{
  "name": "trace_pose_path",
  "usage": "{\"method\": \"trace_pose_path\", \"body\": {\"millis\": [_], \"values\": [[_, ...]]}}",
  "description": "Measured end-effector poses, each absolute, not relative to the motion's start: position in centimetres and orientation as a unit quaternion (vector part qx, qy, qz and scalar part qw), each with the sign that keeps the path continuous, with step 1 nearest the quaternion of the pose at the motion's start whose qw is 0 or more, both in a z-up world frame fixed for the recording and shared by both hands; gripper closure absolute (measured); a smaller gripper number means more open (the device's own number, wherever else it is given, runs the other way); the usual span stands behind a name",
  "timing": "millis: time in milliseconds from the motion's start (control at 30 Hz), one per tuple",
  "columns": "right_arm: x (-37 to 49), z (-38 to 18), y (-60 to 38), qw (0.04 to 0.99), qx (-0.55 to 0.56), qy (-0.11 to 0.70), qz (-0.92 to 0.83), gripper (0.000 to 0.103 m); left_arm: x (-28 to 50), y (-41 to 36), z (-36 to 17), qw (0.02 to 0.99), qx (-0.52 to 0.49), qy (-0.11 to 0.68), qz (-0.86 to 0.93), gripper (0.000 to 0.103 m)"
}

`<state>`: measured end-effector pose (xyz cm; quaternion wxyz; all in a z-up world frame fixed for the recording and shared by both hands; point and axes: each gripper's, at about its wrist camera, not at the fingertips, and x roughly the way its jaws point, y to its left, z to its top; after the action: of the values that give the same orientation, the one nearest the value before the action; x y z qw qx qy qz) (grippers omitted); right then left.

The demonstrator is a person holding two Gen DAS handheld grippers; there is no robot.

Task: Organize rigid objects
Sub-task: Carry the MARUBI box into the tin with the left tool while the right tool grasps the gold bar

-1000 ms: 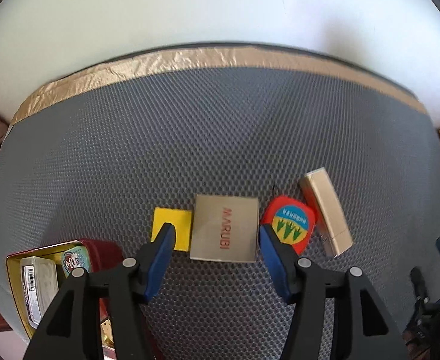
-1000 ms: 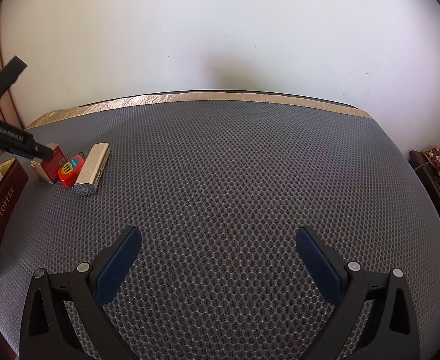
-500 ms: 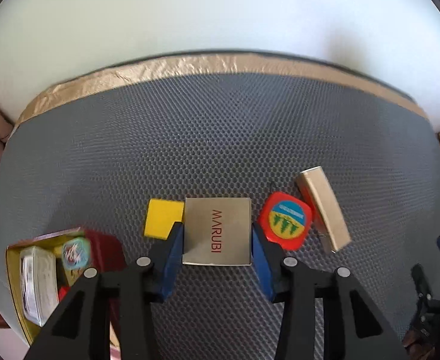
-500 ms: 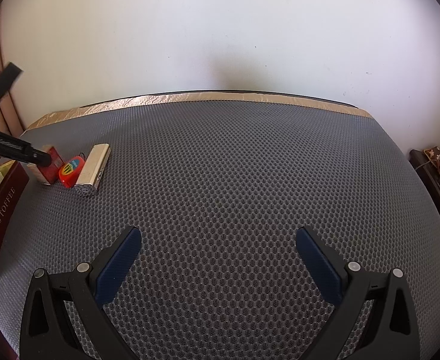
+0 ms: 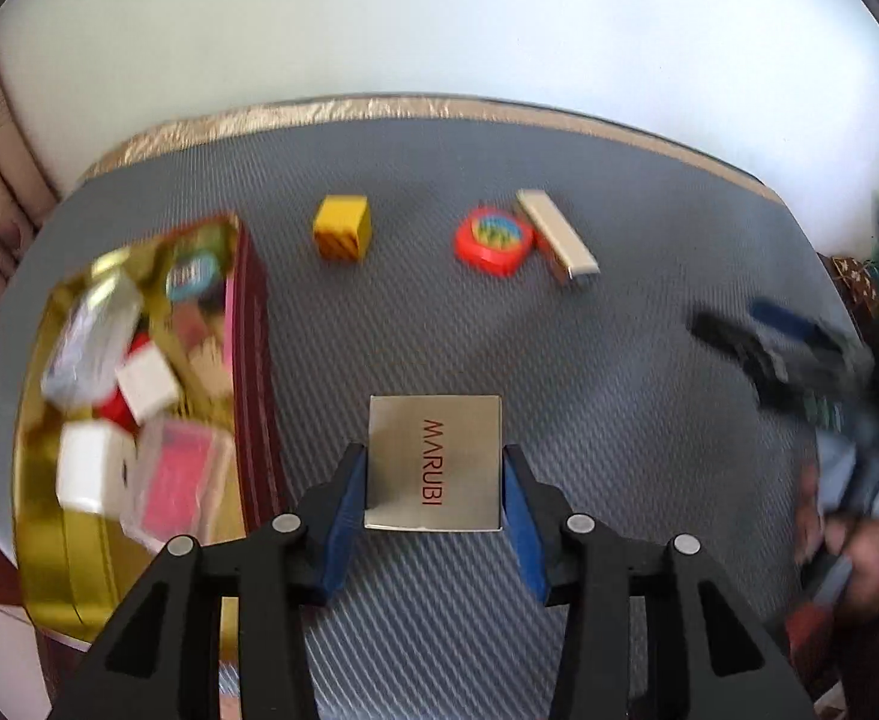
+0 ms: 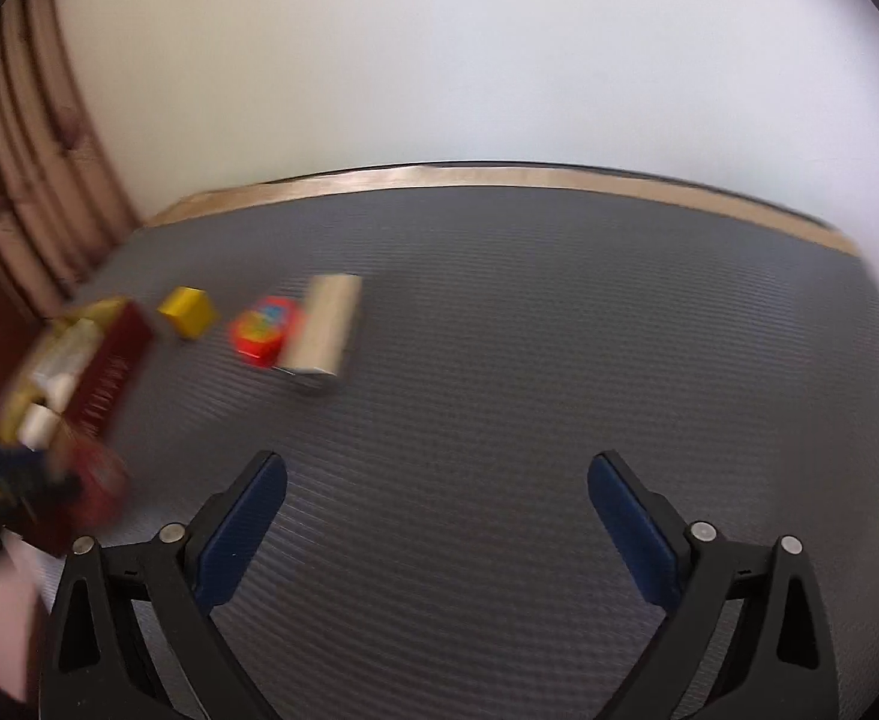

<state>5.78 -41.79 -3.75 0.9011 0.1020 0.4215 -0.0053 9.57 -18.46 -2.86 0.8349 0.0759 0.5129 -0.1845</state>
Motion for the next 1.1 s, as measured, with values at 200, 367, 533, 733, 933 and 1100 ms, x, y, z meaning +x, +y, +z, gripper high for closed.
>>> {"method": "trace_pose_path", "body": {"millis": [200, 367, 533, 733, 933, 1100], "values": [[11.7, -4.6, -38.8, 0.879, 0.09, 0.467, 0.036, 0.037, 7.6, -17.1, -3.4, 0.833, 0.054, 0.517, -0.188, 0.058], [14.2, -5.4, -37.2, 0.87, 0.075, 0.485, 0.043, 0.037, 7.4, -16.3, -3.4, 0.831, 0.039, 0.519, -0.194, 0.058], [16.7, -6.6, -36.2, 0.851, 0.034, 0.523, 0.026, 0.05, 8.2, -15.8, -4.0, 0.826, 0.031, 0.527, -0.198, 0.058], [19.1, -7.3, -35.4, 0.833, -0.002, 0.552, 0.033, 0.063, 8.1, -15.6, -4.1, 0.825, 0.027, 0.529, -0.198, 0.058], [17.7, -7.4, -36.4, 0.84, 0.016, 0.541, 0.032, 0.075, 7.4, -15.1, -1.9, 0.838, 0.019, 0.508, -0.198, 0.058], [14.2, -7.1, -39.5, 0.837, 0.112, 0.534, 0.034, 0.075, 7.2, -11.3, 1.5, 0.862, -0.004, 0.478, -0.168, 0.058]]}}
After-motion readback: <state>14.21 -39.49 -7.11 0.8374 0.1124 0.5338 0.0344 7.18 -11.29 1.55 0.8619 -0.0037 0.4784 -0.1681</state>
